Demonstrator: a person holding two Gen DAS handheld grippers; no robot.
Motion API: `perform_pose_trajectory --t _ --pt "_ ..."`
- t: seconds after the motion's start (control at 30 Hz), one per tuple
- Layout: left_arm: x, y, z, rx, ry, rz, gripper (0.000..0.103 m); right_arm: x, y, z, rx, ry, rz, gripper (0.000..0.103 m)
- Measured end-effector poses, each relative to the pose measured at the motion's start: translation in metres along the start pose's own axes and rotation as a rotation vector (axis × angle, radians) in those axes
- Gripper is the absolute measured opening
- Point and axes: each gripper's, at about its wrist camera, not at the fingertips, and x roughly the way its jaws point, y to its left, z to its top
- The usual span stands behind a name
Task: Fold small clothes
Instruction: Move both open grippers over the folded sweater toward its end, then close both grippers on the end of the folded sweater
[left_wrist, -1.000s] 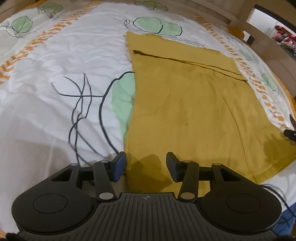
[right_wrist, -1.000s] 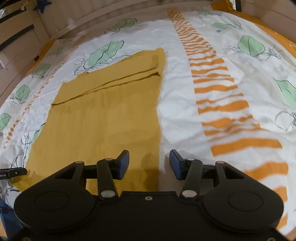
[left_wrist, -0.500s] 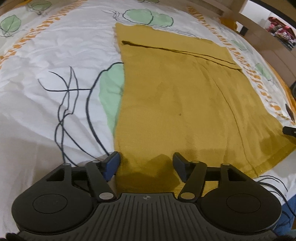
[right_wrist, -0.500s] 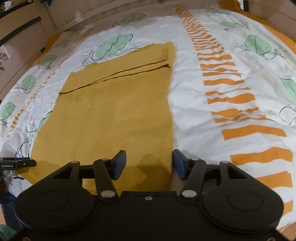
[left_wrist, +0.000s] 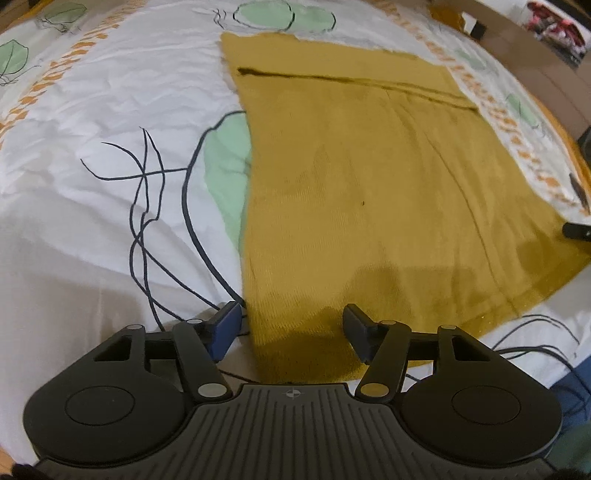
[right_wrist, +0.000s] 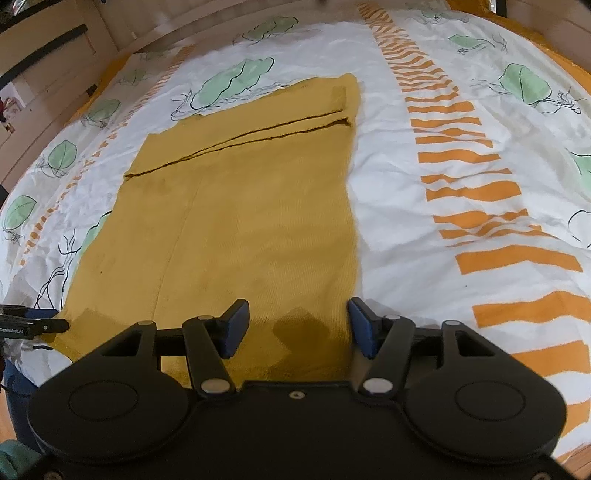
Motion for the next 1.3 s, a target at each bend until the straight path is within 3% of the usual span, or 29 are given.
perform_pose_trajectory --t 0.4,0.6,0.9,1.17,1.3 --pt "0.018 0.003 0.008 -0.032 0.043 -0.095 0.059 0.004 -0.001 0.001 -0.014 0.011 0.013 0.064" --pt "0.001 -0.003 0.000 0.044 0.082 -0.067 0.058 0.003 -0.001 0.001 -0.006 0.028 0.027 0.064" --pt "-0.006 -0.008 -0.003 0.051 0.102 -0.044 0.058 -0.001 0.002 0.001 -0.013 0.044 0.028 0.064" --pt "0.018 0.005 0.006 -0.114 0.031 -0.123 0.057 0.001 0.003 0.000 -0.017 0.052 0.035 0.065" --pt "0.019 0.009 0.008 -0.149 0.018 -0.152 0.056 0.001 0.002 0.001 -0.010 0.056 0.045 0.065"
